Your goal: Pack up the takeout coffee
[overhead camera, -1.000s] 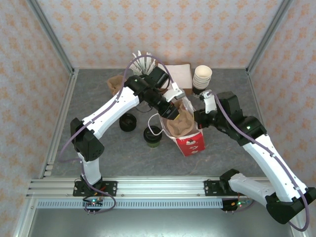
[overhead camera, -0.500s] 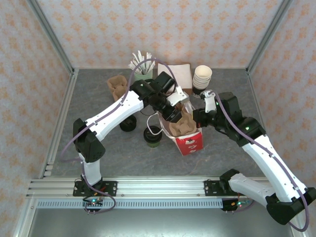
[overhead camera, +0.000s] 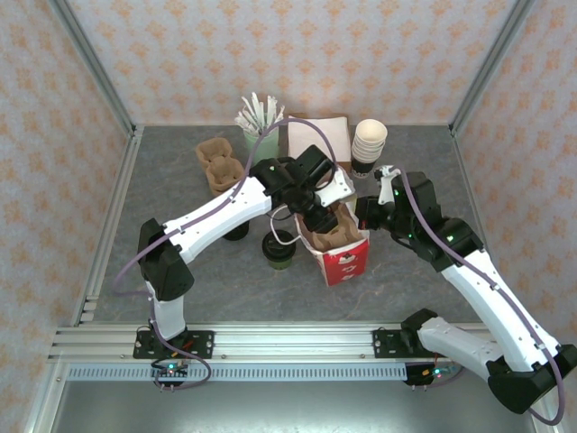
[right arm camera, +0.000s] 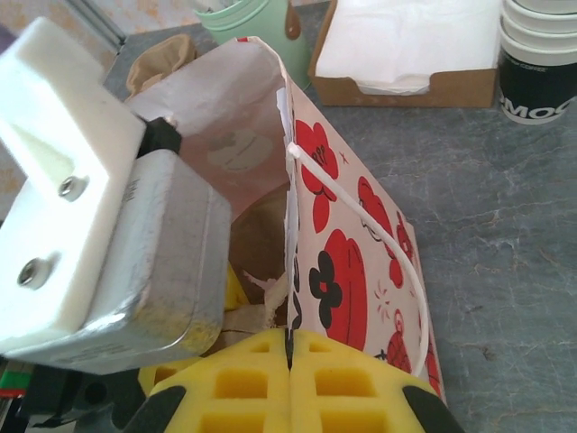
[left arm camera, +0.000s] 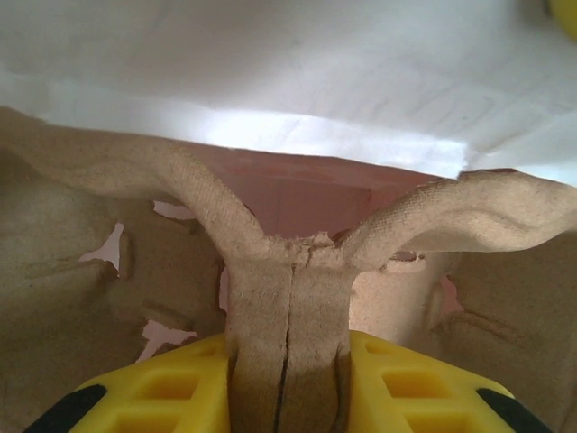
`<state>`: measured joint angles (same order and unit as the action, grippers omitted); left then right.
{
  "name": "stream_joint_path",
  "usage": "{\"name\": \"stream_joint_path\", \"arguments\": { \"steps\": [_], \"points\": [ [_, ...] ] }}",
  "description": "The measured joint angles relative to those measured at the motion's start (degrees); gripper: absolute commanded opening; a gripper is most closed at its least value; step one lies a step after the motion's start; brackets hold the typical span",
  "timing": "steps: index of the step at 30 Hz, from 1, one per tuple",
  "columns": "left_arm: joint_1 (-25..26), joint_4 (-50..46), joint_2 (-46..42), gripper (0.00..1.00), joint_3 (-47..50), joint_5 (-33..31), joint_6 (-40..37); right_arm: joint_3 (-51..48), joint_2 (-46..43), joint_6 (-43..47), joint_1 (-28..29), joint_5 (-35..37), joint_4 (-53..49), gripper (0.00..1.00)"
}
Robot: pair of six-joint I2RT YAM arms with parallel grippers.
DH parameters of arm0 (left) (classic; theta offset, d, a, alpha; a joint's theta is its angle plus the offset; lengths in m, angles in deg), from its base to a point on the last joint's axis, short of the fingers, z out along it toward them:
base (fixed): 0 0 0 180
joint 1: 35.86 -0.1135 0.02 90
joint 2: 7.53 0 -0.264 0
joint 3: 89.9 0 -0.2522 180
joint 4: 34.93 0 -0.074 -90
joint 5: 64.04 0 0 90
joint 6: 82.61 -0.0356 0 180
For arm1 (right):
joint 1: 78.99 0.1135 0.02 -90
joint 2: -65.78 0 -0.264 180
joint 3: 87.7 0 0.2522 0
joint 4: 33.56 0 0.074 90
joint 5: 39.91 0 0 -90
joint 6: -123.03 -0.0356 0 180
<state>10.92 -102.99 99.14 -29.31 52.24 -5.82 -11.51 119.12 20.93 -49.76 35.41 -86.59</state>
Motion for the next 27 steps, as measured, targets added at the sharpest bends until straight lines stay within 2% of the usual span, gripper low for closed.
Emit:
{"name": "stream_joint_path", "arguments": {
  "steps": [9, 27],
  "points": [
    [0.4, 2.0, 0.0, 0.31, 2.3, -1.5, -1.7, -0.4, -0.2, -1.7, 0.0, 4.0, 0.0, 0.00],
    [1.9, 2.6, 2.8, 0.31, 3.7, -6.5, -5.3, -0.4, -0.2, -1.7, 0.0, 7.7, -0.2, 0.00]
  ]
}}
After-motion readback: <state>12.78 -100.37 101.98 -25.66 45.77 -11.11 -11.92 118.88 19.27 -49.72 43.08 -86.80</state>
